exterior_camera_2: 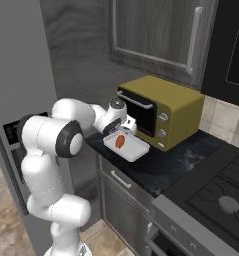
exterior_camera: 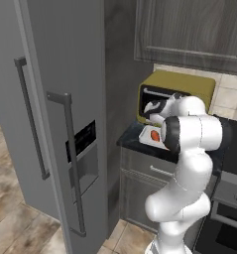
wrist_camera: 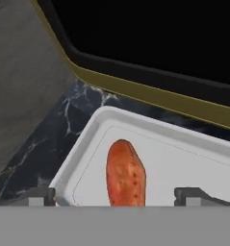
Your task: Take the sweet potato and tomato out of the freezer and place them in the tupperware container on the counter. Then put the tupperware containing the vegetables back in the freezer.
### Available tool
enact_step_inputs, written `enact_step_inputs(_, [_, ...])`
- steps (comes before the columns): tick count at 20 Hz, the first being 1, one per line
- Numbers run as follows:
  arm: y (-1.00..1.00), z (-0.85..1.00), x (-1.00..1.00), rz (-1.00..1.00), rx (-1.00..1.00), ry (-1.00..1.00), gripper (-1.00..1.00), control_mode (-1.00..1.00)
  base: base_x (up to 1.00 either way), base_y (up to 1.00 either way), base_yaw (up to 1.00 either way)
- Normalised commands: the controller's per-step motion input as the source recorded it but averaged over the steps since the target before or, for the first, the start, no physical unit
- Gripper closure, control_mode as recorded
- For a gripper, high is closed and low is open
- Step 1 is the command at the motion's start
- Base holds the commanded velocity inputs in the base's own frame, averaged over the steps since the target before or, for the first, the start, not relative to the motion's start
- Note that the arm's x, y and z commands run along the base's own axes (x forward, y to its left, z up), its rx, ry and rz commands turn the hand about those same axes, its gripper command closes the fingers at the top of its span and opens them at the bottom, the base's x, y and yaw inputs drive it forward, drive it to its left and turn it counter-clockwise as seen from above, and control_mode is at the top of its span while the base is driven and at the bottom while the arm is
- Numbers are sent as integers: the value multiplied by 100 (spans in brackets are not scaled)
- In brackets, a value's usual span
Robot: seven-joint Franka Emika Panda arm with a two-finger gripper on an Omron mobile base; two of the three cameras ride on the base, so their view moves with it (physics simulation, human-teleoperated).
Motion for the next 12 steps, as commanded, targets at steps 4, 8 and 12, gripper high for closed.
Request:
enact_step_inputs(4, [1, 71, -94, 0, 0, -14, -100, -100, 0, 0, 0])
enact_step_inputs(8, [14, 76, -100, -1, 0, -8, -100, -100, 0, 0, 0])
enact_step_inputs(12, [33, 83, -100, -2, 2, -1, -100, -100, 0, 0, 0])
